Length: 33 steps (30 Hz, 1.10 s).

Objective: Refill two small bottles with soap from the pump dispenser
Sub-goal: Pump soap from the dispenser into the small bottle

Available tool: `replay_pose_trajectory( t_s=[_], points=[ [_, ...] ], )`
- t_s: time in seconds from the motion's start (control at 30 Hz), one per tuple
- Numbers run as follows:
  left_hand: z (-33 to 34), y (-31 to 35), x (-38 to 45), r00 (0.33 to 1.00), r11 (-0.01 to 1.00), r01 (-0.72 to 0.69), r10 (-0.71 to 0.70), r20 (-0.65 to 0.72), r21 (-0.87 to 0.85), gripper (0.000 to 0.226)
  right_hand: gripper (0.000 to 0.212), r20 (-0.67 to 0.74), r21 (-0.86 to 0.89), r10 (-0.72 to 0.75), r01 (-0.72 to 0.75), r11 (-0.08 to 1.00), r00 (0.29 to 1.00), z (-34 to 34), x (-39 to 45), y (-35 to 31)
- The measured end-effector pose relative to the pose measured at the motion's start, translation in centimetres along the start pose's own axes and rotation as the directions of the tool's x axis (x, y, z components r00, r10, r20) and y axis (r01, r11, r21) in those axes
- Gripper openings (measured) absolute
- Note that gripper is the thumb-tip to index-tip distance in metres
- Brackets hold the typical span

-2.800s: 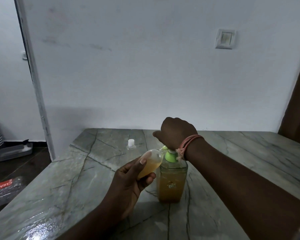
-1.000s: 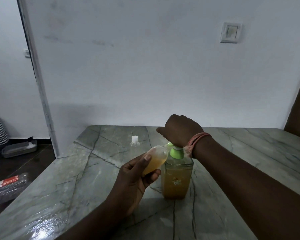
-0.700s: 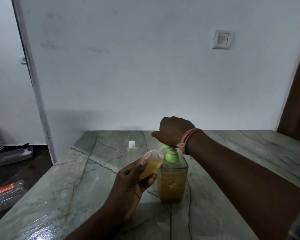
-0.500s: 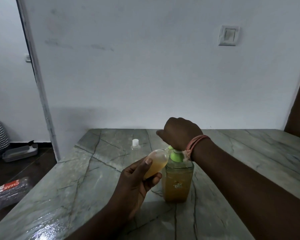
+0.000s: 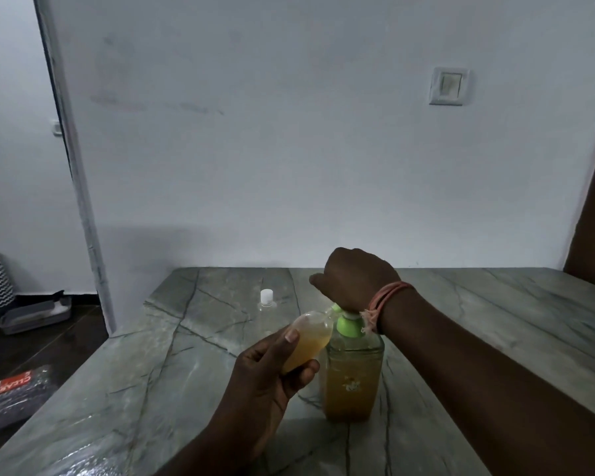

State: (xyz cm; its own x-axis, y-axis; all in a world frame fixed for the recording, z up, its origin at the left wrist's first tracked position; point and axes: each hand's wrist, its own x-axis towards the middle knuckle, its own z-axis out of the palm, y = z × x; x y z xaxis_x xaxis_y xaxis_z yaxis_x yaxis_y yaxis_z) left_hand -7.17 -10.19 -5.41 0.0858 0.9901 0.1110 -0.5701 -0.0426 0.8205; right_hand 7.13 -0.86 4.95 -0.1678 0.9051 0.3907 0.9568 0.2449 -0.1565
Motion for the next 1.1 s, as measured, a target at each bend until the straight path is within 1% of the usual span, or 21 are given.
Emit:
replay_pose_trajectory(
  t_s=[0.1,0.2,0.27,0.33,0.43,0.5,0.6,0.7,0.77,0.87,0.97,1.1],
  points=[
    [0.1,0.0,-0.2,1.0,1.0,-0.006,0.006,-0.007,0.011,0.028,0.032,-0.001,-0.037,-0.015,0.015,0.999,1.0,-0.3,-0.3,0.0],
    [0.3,0.0,-0.2,1.0,1.0,-0.013,0.013,-0.002,0.011,0.027,0.036,0.035,-0.063,-0.045,0.047,0.997,0.998,-1.0,-0.2,-0.3],
    [0.2,0.0,-0.2,1.0,1.0,-0.015,0.015,0.006,0.006,0.027,0.038,0.017,-0.083,-0.059,0.06,0.995,0.998,-1.2,0.2,-0.3],
    [0.1,0.1,0.0,1.0,1.0,-0.015,0.015,0.008,0.014,0.026,0.038,-0.024,-0.053,-0.054,0.053,0.997,0.998,-0.6,0.3,-0.2],
    [0.1,-0.1,0.1,1.0,1.0,-0.015,0.015,-0.001,0.024,0.025,0.039,-0.013,0.041,-0.005,0.005,0.999,1.0,0.4,0.4,0.3],
    [0.1,0.0,0.0,1.0,1.0,-0.015,0.015,0.003,0.02,0.025,0.04,-0.016,0.048,0.006,-0.006,0.999,1.0,0.4,0.3,0.5],
    [0.1,0.0,0.0,1.0,1.0,-0.006,0.006,-0.011,0.006,0.026,0.038,-0.029,-0.017,-0.022,0.022,1.0,0.999,-0.2,0.0,0.3],
    [0.1,0.1,-0.1,1.0,1.0,0.004,-0.004,-0.015,-0.009,0.027,0.034,-0.024,-0.123,-0.088,0.084,0.989,0.996,-1.1,-0.1,-0.4],
    [0.0,0.1,0.0,1.0,1.0,0.005,-0.006,-0.017,-0.013,0.029,0.032,-0.052,-0.154,-0.114,0.105,0.982,0.992,-1.3,0.1,-0.6],
    [-0.1,-0.1,0.3,1.0,1.0,-0.003,0.002,-0.009,-0.017,0.031,0.038,-0.11,-0.083,-0.057,0.048,0.995,0.992,-0.1,0.0,-0.3],
    [-0.2,-0.3,0.6,1.0,1.0,0.002,-0.002,-0.008,-0.027,0.027,0.036,-0.046,0.013,-0.001,0.002,1.0,0.999,0.5,0.4,0.5],
    [0.1,-0.2,0.3,1.0,1.0,0.004,-0.004,-0.002,-0.013,0.023,0.037,-0.012,-0.012,0.007,-0.008,1.0,1.0,0.1,0.4,0.4]
  ],
)
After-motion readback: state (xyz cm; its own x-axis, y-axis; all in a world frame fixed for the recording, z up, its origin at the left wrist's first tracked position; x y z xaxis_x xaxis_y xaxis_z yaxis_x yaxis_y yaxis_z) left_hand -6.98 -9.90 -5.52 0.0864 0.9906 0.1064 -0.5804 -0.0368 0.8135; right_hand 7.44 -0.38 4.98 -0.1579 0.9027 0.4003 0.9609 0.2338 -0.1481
